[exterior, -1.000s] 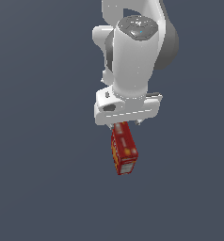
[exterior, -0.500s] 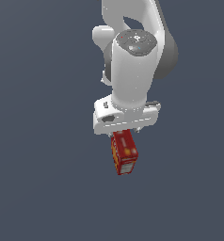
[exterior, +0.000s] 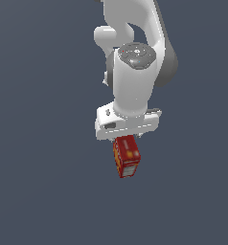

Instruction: Pick up the object and move it to a goal position.

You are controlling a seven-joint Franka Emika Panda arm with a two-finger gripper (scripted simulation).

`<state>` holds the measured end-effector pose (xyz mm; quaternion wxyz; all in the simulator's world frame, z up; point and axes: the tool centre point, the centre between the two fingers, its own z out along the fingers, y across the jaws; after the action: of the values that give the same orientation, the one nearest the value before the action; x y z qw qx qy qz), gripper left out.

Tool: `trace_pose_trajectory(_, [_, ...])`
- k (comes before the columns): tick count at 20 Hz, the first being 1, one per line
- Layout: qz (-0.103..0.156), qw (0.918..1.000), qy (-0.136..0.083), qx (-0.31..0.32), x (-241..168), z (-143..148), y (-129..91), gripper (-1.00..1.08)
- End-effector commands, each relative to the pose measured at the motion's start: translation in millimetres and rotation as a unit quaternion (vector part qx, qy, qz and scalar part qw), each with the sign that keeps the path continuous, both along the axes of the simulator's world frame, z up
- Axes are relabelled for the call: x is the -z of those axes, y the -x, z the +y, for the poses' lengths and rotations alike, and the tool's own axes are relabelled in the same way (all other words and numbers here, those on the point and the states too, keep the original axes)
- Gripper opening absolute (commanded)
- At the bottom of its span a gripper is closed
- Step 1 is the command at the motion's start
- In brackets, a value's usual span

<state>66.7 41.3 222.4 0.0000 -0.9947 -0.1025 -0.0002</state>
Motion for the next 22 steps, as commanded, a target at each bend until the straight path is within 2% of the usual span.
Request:
trace_pose_trajectory(1, [0.001, 1.0000, 0.000, 0.000, 13, 0, 0, 1.00])
trace_pose_trajectory(10, [0.000, 1.0000, 0.000, 0.000, 30, 0, -1, 1.00])
trace_pose_trajectory(11, [0.000, 1.0000, 0.000, 0.000, 30, 0, -1, -1.00])
trace_pose_trajectory(22, [0.000, 1.0000, 0.000, -0.001, 30, 0, -1, -1.00])
